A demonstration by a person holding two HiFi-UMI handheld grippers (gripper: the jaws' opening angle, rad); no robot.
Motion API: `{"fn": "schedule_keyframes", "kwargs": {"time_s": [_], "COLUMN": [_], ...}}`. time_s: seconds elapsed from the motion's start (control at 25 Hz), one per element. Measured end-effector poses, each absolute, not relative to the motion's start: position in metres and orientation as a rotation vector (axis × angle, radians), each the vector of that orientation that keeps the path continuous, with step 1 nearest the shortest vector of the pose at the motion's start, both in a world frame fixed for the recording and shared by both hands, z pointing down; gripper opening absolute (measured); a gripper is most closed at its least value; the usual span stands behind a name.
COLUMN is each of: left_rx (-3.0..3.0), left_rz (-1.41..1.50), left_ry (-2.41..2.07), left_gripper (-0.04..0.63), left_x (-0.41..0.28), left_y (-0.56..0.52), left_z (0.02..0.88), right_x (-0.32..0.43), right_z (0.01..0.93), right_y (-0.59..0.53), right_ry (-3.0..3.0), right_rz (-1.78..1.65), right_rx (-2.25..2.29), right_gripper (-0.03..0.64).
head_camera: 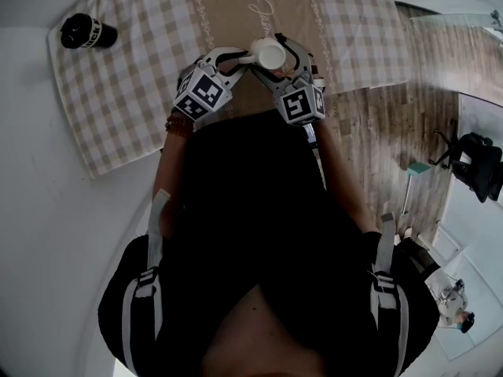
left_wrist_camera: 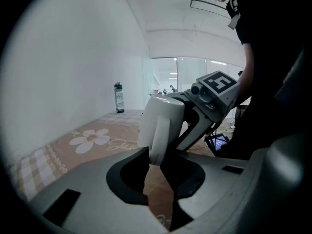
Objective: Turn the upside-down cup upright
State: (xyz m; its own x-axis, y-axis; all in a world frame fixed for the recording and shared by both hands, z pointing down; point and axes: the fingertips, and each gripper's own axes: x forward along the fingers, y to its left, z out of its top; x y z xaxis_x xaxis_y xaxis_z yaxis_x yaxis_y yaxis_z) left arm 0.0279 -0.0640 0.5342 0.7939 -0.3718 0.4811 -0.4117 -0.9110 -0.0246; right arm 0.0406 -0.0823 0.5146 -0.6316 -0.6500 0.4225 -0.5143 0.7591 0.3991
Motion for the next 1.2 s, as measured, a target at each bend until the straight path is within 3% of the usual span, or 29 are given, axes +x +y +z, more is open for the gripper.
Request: {"fn": "schedule_keyframes", "kwargs": {"time_s": [1.2], "left_rx": [2.573], "left_rz": [1.081], "left_ry": [-0.511], "left_gripper": [0.066], "left_x": [0.019], "left_y": [-0.047], "left_z": [0.595], "right_x": [0.027], "right_z": [0.576], "right_y": [-0.072], "right_ry": [-2.358], "right_rz": [-0.044], "right_rx": [0.698], "right_gripper": [0.399]}}
